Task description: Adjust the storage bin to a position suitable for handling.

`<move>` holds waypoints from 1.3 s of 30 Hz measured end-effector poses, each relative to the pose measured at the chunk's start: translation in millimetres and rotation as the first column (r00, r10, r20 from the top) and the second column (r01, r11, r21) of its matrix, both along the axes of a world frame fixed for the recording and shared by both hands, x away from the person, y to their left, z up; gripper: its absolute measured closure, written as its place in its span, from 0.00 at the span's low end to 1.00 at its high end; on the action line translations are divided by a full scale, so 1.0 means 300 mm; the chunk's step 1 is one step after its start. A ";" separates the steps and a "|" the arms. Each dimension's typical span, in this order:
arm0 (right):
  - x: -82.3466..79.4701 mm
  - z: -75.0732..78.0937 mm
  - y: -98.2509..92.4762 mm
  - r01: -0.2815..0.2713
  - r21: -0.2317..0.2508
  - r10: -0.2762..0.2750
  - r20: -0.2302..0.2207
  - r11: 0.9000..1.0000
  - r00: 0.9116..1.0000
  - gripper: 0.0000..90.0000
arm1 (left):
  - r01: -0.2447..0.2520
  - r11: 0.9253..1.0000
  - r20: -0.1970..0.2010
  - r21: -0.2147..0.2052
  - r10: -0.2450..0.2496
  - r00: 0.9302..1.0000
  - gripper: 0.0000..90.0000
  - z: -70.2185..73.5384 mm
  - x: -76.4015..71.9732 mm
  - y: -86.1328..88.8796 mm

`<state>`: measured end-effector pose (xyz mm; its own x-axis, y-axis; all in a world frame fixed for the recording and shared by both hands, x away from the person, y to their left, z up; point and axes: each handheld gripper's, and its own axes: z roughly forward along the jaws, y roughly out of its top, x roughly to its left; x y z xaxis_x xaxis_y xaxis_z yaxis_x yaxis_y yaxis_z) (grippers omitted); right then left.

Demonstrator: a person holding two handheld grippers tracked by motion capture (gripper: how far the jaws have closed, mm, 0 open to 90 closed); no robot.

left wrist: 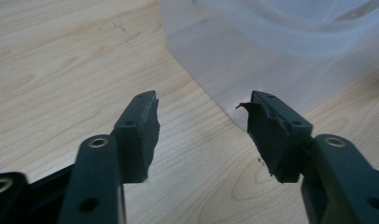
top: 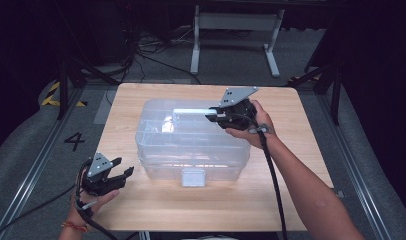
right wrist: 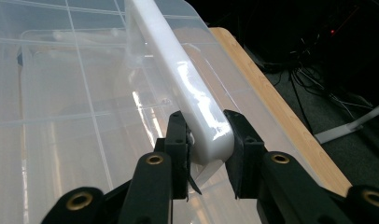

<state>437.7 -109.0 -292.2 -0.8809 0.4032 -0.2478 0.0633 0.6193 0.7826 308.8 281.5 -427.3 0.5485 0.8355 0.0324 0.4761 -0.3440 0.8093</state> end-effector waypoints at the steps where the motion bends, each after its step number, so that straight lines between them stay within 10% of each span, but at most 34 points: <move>1: 0.000 0.000 0.000 0.000 0.000 0.000 0.000 1.000 1.000 0.81 | 0.000 1.000 0.000 0.000 0.000 1.000 0.55 0.000 0.000 0.000; 14: 0.024 0.026 0.008 0.015 -0.014 -0.015 0.000 1.000 1.000 0.80 | 0.083 0.996 0.053 -0.018 -0.082 0.995 0.89 0.073 0.008 -0.088; 27: 0.008 0.030 -0.005 0.062 -0.009 -0.062 0.039 0.998 0.997 0.66 | 0.090 0.996 0.080 -0.003 -0.089 0.993 0.94 0.104 0.012 -0.113; 39: -0.060 0.064 -0.238 0.164 0.077 -0.170 0.075 0.983 0.983 0.48 | 0.091 0.996 0.080 0.002 -0.090 0.993 0.94 0.113 0.023 -0.119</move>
<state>419.8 -180.4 -273.0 -0.7778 0.5621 -0.2812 0.0960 0.5484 0.8307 315.6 245.9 -393.3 0.6175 0.7827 0.0776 0.3768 -0.3810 0.8443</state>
